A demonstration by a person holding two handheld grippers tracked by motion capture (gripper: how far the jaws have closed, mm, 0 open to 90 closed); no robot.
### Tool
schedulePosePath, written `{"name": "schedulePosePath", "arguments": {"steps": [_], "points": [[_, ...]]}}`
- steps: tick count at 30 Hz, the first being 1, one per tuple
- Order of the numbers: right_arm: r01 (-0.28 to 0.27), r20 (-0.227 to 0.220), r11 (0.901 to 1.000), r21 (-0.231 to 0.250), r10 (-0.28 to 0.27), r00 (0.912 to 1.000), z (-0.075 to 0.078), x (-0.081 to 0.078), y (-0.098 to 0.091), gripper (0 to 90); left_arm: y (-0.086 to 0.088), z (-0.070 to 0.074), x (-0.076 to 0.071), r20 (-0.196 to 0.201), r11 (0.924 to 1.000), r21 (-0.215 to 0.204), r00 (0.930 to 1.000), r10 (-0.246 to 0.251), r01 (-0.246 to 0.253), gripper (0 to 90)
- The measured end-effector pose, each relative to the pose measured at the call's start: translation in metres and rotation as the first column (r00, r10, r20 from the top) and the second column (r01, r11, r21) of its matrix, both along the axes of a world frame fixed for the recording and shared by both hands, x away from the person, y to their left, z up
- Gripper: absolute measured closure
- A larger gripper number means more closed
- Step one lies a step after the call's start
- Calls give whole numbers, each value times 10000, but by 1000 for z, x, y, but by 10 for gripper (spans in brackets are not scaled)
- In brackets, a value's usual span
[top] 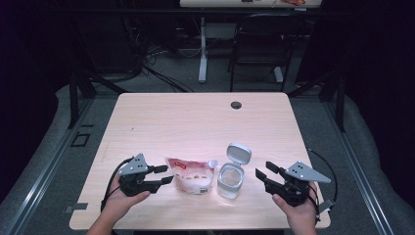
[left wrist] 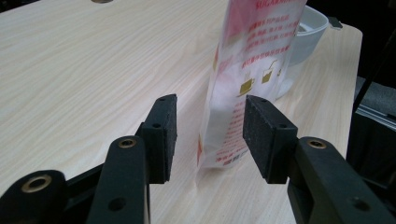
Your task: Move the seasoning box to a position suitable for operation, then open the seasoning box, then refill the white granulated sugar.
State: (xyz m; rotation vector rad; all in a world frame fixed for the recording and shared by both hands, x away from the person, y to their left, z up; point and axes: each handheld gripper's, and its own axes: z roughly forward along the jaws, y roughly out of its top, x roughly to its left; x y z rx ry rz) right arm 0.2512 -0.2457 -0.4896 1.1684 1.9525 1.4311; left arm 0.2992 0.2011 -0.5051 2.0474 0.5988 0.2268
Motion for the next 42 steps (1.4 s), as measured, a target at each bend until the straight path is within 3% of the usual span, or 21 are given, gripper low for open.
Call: {"name": "schedulePosePath", "arguments": {"steps": [3, 6, 14, 17, 20, 25, 34, 36, 42], "points": [[-16, 16, 10000, 40, 16, 10000, 3, 1, 2, 512, 0, -2, 0, -46, 10000, 17, 10000, 67, -67, 567], [-150, -65, 9997, 202, 152, 9999, 6, 0, 3, 583, 0, -2, -1, -69, 9999, 37, 9999, 101, -101, 571], [-929, 122, 9950, -361, 934, 9956, 21, 5, 14, 697, 1, -3, -2, 2, 9998, 51, 9998, 191, -191, 570], [-1068, 233, 9921, -657, 1085, 9938, 26, 7, 18, 711, 1, -4, -2, 16, 9997, 144, 9998, 192, -193, 570], [-1349, -25, 9876, -808, 1351, 9908, 30, 11, 22, 710, 0, -5, -2, 47, 9996, 177, 9998, 205, -206, 570], [-1679, 89, 9828, -773, 1691, 9856, 37, 14, 31, 708, 0, -5, -3, 22, 9996, 151, 9997, 230, -231, 570], [-2715, -49, 9572, -1004, 2724, 9622, 54, 21, 48, 690, 1, -7, -2, -25, 9995, 141, 9996, 290, -290, 568], [-2988, -293, 9488, -1024, 2973, 9543, 57, 24, 51, 698, 1, -6, -3, 16, 9995, 158, 9997, 260, -261, 568], [-3300, -413, 9345, -1336, 3275, 9440, 69, 30, 62, 693, 1, -7, -4, -18, 9995, 90, 9996, 295, -295, 568]]}}
